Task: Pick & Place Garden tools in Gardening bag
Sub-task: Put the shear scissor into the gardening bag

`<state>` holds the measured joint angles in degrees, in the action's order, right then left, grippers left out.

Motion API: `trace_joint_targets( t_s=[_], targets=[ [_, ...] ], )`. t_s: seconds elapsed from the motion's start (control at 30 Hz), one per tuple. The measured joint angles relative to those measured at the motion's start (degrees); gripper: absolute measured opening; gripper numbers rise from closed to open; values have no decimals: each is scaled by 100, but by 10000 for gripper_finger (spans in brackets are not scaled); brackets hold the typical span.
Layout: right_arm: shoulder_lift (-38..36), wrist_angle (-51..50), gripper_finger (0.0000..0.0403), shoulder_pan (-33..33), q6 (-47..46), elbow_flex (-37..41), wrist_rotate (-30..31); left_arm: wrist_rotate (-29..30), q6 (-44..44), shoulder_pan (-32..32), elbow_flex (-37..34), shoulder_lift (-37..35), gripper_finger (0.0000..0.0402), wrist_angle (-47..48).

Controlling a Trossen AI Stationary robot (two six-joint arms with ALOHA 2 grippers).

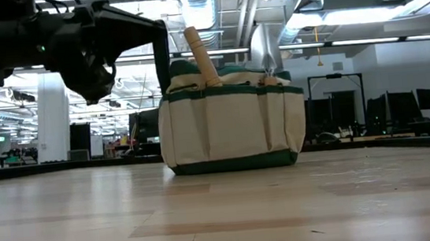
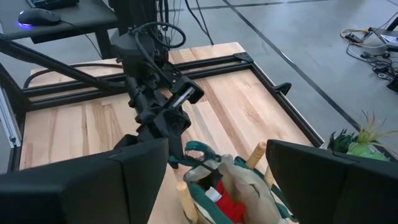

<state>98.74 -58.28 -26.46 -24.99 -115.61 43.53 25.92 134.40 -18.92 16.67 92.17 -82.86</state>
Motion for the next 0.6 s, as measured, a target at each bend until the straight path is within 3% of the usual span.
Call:
trace_joint_targets(
  t_s=[0.27,0.6],
  targets=[
    [0,0,265,-9,-13,0,0,642,-33,0,0,-26,3,34],
    [0,-115,265,-9,2,0,-2,364,61,-9,-161,-29,4,-51]
  ],
)
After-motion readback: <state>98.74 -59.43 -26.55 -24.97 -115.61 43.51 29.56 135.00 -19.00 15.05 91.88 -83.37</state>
